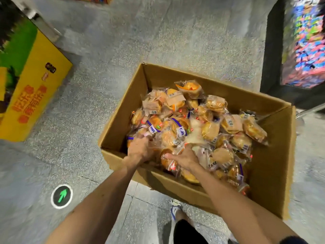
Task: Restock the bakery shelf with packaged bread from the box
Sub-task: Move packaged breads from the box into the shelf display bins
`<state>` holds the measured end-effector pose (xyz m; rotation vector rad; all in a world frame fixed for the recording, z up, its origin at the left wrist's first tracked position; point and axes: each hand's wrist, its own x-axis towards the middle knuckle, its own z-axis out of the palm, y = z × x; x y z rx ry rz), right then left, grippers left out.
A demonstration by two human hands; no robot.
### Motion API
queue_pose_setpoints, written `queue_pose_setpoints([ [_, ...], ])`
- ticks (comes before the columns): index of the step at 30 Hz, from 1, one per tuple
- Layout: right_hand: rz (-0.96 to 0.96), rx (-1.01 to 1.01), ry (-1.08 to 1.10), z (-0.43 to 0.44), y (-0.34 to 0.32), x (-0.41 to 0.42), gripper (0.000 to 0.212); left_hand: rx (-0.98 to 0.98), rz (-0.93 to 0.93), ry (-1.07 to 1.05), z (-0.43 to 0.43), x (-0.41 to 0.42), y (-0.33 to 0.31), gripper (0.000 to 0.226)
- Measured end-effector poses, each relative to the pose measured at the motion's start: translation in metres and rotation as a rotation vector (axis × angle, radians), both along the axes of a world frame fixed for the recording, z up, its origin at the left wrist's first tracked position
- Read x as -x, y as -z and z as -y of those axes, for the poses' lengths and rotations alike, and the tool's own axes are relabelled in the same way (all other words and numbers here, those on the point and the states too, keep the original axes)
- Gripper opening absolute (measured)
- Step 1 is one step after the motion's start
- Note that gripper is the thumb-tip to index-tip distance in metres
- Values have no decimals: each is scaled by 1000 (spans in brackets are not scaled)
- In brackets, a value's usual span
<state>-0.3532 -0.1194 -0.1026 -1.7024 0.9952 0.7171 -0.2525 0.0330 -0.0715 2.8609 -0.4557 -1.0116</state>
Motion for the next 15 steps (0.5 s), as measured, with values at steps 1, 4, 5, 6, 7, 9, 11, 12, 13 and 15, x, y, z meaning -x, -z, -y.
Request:
queue_pose_setpoints([
  [1,4,-6,6,1,6,-3,129,-38,-30,56,-2,-7,7,63],
  [4,-14,-30,13,8,20,-7,114,-166,-143,160,-8,-15,28,106],
  [5,-20,-40,4,12,22,-7,101,-196,-175,179,-9,-15,35,117],
  [6,-18,-43,-9,15,24,-8,89,-221,-203,197,-10,-15,42,121],
  [7,-12,-26,-39,18,27,-8,83,-234,-216,211,-10,-15,47,122],
  [9,4,-9,-76,23,29,-8,80,-231,-225,196,-9,-17,56,120],
  [11,9,-48,-83,28,24,-7,73,-201,-230,132,-7,-18,58,109],
  [12,16,-79,-85,30,22,-6,69,-175,-231,91,-4,-18,57,101],
  [13,32,-102,-88,33,22,-3,67,-143,-240,41,-3,-19,56,92],
  [15,76,-122,-95,39,22,2,65,-58,-301,-75,-1,-22,49,80],
])
